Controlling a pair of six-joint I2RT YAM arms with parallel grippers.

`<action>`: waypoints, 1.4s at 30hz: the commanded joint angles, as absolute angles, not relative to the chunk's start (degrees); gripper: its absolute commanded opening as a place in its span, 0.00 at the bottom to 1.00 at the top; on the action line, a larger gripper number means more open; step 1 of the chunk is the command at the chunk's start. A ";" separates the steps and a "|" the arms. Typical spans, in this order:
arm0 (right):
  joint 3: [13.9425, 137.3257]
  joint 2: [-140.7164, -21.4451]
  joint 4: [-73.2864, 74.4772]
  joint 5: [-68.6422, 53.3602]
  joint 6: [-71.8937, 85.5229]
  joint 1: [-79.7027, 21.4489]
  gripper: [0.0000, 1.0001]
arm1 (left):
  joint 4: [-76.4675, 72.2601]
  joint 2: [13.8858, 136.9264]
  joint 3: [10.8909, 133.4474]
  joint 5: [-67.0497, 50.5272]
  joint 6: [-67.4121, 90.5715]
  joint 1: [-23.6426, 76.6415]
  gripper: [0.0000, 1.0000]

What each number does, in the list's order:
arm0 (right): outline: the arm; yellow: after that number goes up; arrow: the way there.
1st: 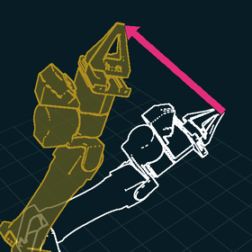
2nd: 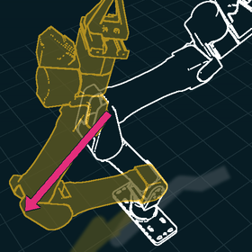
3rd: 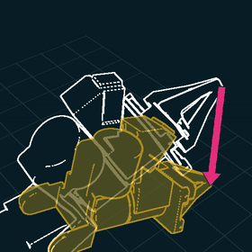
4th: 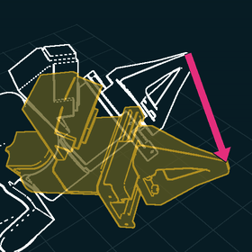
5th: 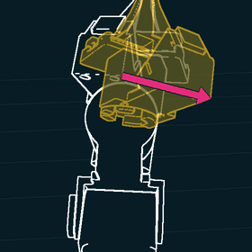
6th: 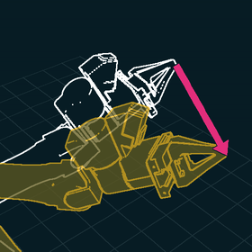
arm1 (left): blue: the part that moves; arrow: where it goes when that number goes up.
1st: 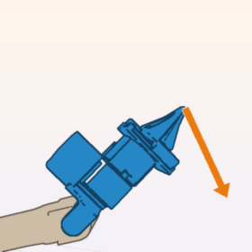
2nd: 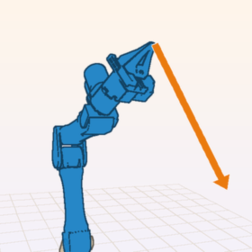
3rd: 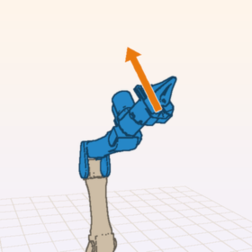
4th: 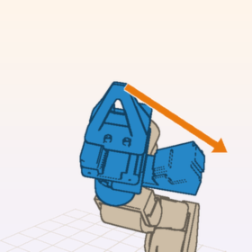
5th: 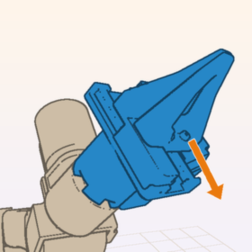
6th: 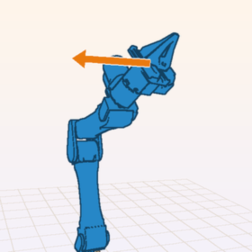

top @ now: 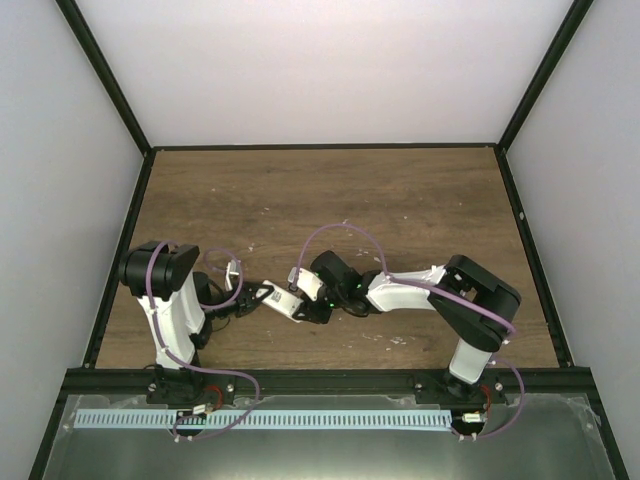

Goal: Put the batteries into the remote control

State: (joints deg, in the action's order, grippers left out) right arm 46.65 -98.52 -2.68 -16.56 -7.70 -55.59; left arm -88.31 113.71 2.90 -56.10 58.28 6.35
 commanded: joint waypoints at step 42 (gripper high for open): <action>48.43 -95.86 2.90 -14.94 -6.43 -63.84 0.42 | -91.85 114.43 2.46 -54.67 55.38 6.59 0.00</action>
State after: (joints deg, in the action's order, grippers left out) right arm 47.94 -96.95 -0.32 -14.92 -7.46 -62.87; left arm -88.23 113.69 2.57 -57.25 58.26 6.37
